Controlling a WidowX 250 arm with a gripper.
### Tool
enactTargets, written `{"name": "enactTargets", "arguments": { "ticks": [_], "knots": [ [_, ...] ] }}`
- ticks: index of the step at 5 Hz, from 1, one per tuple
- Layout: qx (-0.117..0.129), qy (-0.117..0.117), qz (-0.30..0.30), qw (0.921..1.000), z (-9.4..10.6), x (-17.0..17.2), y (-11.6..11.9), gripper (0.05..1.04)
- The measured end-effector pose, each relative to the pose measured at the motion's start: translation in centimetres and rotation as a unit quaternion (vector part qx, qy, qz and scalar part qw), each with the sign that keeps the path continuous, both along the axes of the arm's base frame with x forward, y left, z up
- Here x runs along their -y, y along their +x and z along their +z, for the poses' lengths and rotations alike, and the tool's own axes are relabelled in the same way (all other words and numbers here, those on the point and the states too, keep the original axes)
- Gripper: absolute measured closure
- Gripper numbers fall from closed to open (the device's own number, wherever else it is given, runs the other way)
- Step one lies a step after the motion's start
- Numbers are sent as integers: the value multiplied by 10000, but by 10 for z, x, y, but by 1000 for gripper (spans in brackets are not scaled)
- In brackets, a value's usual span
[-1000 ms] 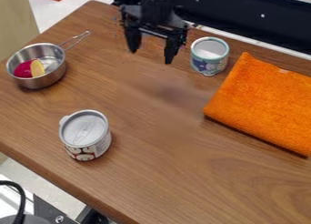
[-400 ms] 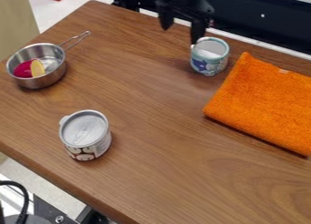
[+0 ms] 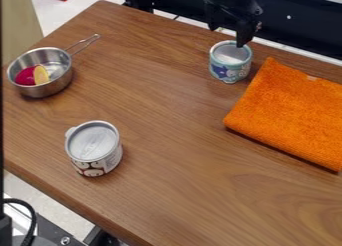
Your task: Moved blue object near other object on the middle of the table
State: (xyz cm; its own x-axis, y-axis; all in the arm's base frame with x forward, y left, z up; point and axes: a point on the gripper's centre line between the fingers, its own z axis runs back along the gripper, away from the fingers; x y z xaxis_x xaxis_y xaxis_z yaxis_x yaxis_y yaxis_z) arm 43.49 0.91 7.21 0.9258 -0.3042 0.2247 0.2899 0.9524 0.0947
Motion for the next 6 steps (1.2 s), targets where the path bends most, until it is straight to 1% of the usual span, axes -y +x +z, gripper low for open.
{"name": "enactTargets", "arguments": {
  "ticks": [1,2,3,4,5,6],
  "knots": [
    [200,-134,-204,9995,1,8,7,88],
    [331,-178,-166,9992,-8,14,17,88],
    [463,-297,-182,9983,-9,20,22,88],
    [695,-471,-252,9962,-8,26,28,88],
    [821,-537,-235,9949,-17,30,27,88],
    [837,-418,-180,9954,-21,30,29,88]
  ]
}}
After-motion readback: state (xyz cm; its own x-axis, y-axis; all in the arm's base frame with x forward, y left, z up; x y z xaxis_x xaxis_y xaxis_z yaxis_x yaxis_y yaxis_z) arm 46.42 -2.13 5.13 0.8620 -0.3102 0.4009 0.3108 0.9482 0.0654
